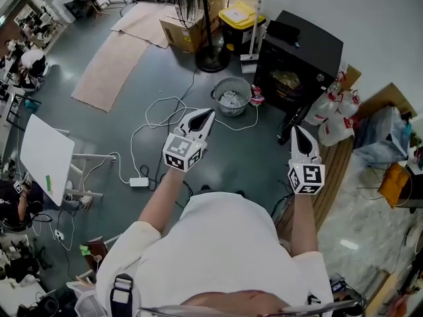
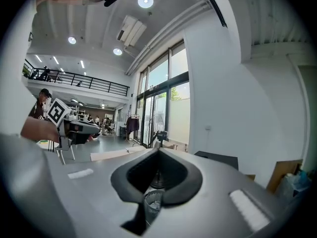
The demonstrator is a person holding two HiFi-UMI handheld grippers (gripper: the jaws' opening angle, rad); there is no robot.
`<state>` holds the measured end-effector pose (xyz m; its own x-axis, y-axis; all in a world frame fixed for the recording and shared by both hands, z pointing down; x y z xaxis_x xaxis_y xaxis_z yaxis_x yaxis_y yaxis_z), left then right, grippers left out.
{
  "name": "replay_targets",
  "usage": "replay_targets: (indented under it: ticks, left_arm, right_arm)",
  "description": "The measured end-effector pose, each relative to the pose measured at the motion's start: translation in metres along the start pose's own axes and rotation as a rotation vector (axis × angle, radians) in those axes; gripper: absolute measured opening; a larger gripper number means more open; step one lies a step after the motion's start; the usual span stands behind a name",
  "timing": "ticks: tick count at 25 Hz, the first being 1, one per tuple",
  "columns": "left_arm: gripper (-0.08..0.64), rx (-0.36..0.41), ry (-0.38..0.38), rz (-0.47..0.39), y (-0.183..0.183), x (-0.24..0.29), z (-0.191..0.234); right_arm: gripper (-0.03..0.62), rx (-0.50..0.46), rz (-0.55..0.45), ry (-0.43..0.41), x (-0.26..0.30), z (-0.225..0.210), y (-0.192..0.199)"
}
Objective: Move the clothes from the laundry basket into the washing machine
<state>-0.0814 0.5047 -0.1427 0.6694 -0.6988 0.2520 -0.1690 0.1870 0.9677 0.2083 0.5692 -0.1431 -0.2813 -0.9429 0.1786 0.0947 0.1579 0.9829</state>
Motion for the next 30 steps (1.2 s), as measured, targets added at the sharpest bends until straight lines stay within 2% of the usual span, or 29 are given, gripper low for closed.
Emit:
replay_targets:
  ticks: [19, 30]
  left_arm:
    - [0.006, -0.026, -0.046, 0.032, 0.015, 0.042, -0.045]
    - [0.006, -0.038, -0.035, 0.043, 0.021, 0.068, -0.019]
  right_arm:
    - [0.011, -0.021, 0.034, -0.086, -0.002, -0.052, 0.033]
    - [0.011, 0.000, 0.085, -0.052, 0.032, -0.063, 0.046]
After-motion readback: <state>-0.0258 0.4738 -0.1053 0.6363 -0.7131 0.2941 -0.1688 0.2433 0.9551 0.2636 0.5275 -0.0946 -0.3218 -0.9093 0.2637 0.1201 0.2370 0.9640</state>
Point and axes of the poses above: the fingertips, and each gripper's own axes: x forward along the fingers, z to its left, y out of its underside, the point moved 4 cm from there along -x, backward along the fingers, and after that the axes turned 6 degrees about z, right-handed, at the moved point
